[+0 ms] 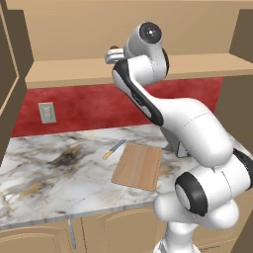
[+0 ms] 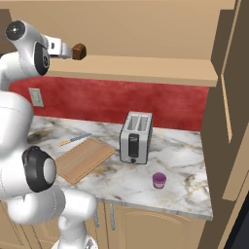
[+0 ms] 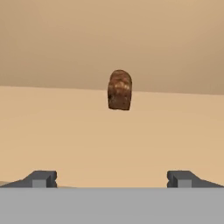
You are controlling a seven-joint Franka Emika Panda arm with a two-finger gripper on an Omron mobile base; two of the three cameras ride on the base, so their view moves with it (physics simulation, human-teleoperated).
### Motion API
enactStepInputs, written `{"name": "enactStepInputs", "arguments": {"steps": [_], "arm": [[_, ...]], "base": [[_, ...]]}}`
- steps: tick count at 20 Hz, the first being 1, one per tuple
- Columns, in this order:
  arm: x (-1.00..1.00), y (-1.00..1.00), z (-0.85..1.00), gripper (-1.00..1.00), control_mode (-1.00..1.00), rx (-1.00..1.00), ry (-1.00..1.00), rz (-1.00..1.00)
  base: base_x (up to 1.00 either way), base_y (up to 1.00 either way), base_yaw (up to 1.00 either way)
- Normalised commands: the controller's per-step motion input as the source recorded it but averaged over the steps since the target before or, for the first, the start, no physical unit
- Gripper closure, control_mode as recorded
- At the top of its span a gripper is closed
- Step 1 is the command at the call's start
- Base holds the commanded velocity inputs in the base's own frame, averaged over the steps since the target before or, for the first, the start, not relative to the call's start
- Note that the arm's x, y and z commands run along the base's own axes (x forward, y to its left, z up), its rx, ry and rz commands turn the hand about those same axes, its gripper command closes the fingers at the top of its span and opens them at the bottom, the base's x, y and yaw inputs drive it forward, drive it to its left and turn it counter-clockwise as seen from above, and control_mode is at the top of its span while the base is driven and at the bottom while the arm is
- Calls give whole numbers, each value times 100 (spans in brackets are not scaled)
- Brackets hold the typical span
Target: Pick the bread, place it on the cutting board, pick the jam, place it on the counter, and close the cabinet.
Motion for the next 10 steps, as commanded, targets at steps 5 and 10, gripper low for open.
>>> {"name": "enactStepInputs", "arguments": {"steps": [5, 10], "arm": [[27, -2, -5, -100, -100, 0, 0, 0], [26, 0, -4, -100, -100, 0, 0, 0]], "base": [[0, 0, 0], [0, 0, 0]]}}
